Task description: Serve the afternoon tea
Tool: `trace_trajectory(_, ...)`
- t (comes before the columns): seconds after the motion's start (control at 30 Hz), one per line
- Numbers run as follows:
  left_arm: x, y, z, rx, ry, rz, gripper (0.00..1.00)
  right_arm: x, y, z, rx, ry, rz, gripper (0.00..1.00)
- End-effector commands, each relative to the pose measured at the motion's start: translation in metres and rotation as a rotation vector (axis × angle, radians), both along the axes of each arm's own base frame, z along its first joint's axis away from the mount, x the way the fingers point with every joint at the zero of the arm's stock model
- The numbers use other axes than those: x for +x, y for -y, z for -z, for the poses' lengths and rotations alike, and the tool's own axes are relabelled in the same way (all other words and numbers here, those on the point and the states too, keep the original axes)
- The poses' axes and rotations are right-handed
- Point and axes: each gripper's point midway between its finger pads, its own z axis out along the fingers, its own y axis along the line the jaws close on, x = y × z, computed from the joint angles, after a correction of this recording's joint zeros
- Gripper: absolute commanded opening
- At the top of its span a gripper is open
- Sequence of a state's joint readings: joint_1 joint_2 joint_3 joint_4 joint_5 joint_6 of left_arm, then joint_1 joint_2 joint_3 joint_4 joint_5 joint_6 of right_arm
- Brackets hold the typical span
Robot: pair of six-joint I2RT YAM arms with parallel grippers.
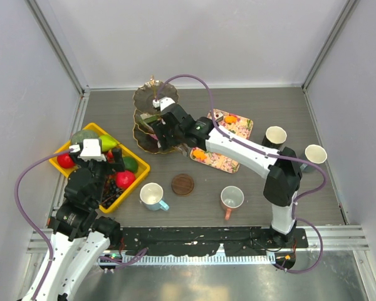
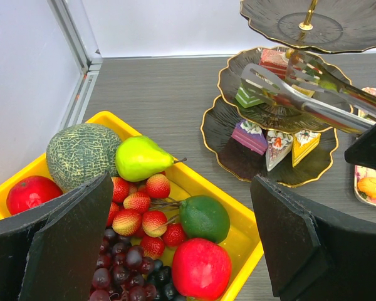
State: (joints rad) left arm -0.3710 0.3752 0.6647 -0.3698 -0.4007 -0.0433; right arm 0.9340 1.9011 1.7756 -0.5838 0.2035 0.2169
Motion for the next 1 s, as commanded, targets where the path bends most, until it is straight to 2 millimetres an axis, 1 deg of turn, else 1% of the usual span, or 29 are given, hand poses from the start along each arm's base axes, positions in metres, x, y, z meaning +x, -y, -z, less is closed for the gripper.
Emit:
trace_trajectory(0.0,0.002,-0.001,-0.014,-0.014,0.055,-0.010,0.99,-0.004,0.003,-0.043,0.083,0.063,0.004,0.69)
trace_trajectory(0.07,0.002,-0.001,-0.013,-0.014,0.053,-0.010,0.99,-0.008,0.007,-0.047,0.078,0.060,-0.008,0.69)
trace_trajectory(0.17,0.002,-0.001,-0.014,-0.014,0.055,-0.010,0.99,-0.018,0.018,-0.043,0.029,0.036,-0.042,0.68)
trace_trajectory(0.2,0.002,-0.001,-0.013,-0.015,0.053,-0.010,0.99,-0.022,0.020,-0.046,0.026,0.036,-0.049,0.68)
trace_trajectory(0.23,0.003,-0.001,-0.013,-0.015,0.052,-0.010,0.99,-0.026,0.027,-0.041,-0.004,0.022,-0.060,0.68)
trace_trajectory(0.27,0.003,-0.001,-0.013,-0.014,0.053,-0.008,0.99,-0.029,0.031,-0.043,-0.011,0.022,-0.063,0.68)
trace_trajectory(0.3,0.003,-0.001,-0.013,-0.015,0.052,-0.008,0.99,-0.033,0.038,-0.036,-0.045,0.005,-0.070,0.68)
trace_trajectory(0.33,0.003,-0.001,-0.012,-0.013,0.050,-0.008,0.99,-0.037,0.042,-0.040,-0.047,0.008,-0.074,0.67)
trace_trajectory(0.37,0.003,-0.001,-0.012,-0.012,0.049,-0.010,0.99,-0.042,0.049,-0.032,-0.076,-0.011,-0.083,0.67)
trace_trajectory(0.4,0.003,-0.001,-0.012,-0.012,0.049,-0.010,0.99,-0.046,0.054,-0.038,-0.072,-0.005,-0.089,0.66)
trace_trajectory(0.43,0.003,-0.001,-0.013,-0.013,0.050,-0.008,0.99,-0.050,0.061,-0.033,-0.090,-0.014,-0.093,0.66)
trace_trajectory(0.53,0.003,0.000,-0.012,-0.013,0.048,-0.007,0.99,-0.059,0.081,-0.034,-0.118,-0.003,-0.094,0.66)
trace_trajectory(0.6,0.004,0.000,-0.011,-0.011,0.045,-0.005,0.99,-0.061,0.096,-0.033,-0.145,-0.002,-0.085,0.66)
trace_trajectory(0.73,0.004,0.001,-0.011,-0.012,0.045,-0.002,0.99,-0.051,0.141,-0.023,-0.224,-0.022,-0.006,0.66)
trace_trajectory(0.77,0.004,0.001,-0.012,-0.012,0.045,-0.002,0.99,-0.045,0.154,-0.024,-0.224,-0.020,0.028,0.66)
trace_trajectory(0.8,0.004,0.001,-0.011,-0.013,0.045,-0.001,0.99,-0.043,0.163,-0.019,-0.236,-0.033,0.043,0.66)
trace_trajectory(0.87,0.005,0.001,-0.011,-0.013,0.042,-0.002,0.99,-0.028,0.188,-0.017,-0.237,-0.047,0.115,0.66)
trace_trajectory(0.93,0.004,0.001,-0.011,-0.014,0.043,0.001,0.99,-0.016,0.205,-0.012,-0.245,-0.060,0.162,0.66)
trace_trajectory(0.97,0.004,0.002,-0.011,-0.014,0.043,0.002,0.99,-0.010,0.210,-0.006,-0.258,-0.074,0.175,0.67)
